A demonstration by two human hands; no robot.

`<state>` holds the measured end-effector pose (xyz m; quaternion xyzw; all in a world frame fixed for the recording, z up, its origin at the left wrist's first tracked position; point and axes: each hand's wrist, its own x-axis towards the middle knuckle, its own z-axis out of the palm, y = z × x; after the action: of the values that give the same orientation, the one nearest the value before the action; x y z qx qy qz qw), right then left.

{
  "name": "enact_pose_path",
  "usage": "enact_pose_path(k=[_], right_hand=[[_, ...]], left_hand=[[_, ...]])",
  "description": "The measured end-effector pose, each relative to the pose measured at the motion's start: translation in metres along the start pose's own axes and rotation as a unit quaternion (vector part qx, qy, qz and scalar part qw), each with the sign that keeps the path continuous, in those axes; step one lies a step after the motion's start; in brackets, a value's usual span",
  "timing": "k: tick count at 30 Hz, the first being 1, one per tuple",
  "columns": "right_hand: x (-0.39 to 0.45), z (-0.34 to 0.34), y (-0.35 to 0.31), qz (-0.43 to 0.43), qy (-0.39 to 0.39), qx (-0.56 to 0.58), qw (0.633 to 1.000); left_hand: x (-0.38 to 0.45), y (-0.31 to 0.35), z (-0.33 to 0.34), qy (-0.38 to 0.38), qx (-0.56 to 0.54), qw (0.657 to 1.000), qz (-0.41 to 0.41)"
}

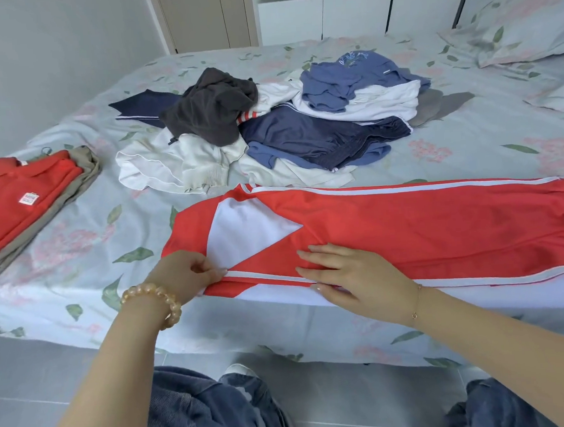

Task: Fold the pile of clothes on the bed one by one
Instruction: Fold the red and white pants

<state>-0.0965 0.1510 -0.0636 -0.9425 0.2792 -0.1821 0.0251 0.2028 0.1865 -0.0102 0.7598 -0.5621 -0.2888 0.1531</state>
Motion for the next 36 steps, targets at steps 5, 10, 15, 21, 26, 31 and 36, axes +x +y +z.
enact_pose_path(k=[5,10,15,21,26,31,36], right_hand=[[-0.007,-0.028,0.005,0.07,0.006,0.182,0.981],[-0.039,-0.083,0.04,0.18,0.136,0.228,0.947],[-0.11,-0.125,0.106,0.334,0.184,0.136,0.914],[-0.213,-0.169,0.173,0.54,0.259,0.006,0.801],[-0.275,-0.177,0.217,0.723,0.285,0.192,0.599],[-0.273,-0.184,0.228,0.69,0.281,0.309,0.591],[-0.274,-0.191,0.242,0.651,0.186,0.44,0.589]], left_hand=[[0.001,0.025,-0.006,0.048,0.114,0.992,0.019],[0.005,0.092,0.024,0.132,0.088,0.971,0.179],[0.004,0.171,0.094,0.06,0.131,0.932,0.332],[-0.023,0.278,0.185,-0.034,0.162,0.869,0.466],[-0.043,0.357,0.27,-0.141,0.224,0.837,0.48],[-0.048,0.378,0.33,-0.095,0.304,0.831,0.455],[-0.045,0.375,0.342,-0.02,0.25,0.854,0.456]])
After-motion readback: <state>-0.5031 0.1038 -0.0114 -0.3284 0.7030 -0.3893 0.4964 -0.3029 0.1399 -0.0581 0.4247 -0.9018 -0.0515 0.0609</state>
